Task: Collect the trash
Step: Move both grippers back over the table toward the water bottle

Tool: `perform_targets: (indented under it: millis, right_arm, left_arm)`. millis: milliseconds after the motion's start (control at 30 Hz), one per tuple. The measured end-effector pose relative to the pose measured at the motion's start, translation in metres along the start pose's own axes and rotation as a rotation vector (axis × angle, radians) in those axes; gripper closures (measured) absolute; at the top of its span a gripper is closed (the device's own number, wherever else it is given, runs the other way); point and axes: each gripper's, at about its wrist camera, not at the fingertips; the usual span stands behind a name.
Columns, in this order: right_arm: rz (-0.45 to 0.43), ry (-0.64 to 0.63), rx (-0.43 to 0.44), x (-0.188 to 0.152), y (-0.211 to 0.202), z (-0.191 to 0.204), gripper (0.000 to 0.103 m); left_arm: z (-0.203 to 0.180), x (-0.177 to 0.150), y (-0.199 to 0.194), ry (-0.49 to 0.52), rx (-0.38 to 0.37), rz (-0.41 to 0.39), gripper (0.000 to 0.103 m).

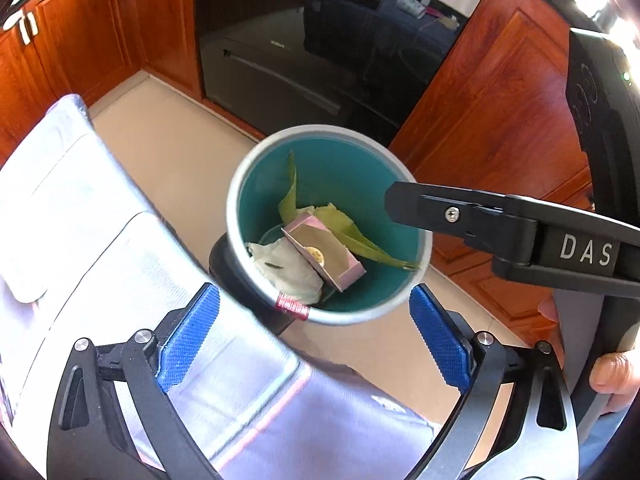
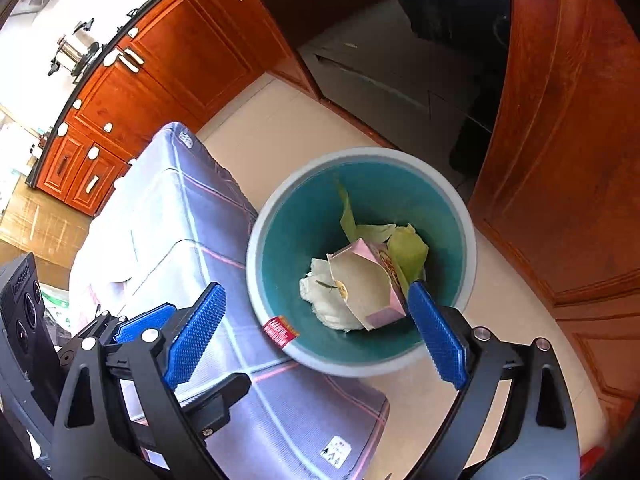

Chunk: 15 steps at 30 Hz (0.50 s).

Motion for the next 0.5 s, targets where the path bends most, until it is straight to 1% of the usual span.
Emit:
perform_targets:
  millis: [100,233,333,500]
  right_arm:
    - [0.006,-0.016,0.021,-0.014,-0.01,0.012,0.014]
    - [0.023,-0.073,0.05,-0.04,-0.02,0.04,0.014]
    - [0.052,-0.127,0.069,-0.06,-0.022,0.067,0.014]
    - [0.098,-0.2,0.103,-0.098,-0.019,0.115,0.014]
  left_arm:
    - [0.006,-0.017,-0.019,-0.016,0.001,-0.015,0.005]
    - [0.019,-0.049,-0.045,-0.042,0.019,-0.033,0.004]
    - [0.036,-0.08,-0.065,-0.075,0.033,-0.035,0.004]
    - [0.065,-0.136,-0.096,-0.121,0.081,-0.021,0.004]
Point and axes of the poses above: each gripper's, at about its wrist camera, not at the fingertips, and y roughly the way its jaws point, z to its left, x to its top, and after that the axes turned 9 degrees about y, right-handed
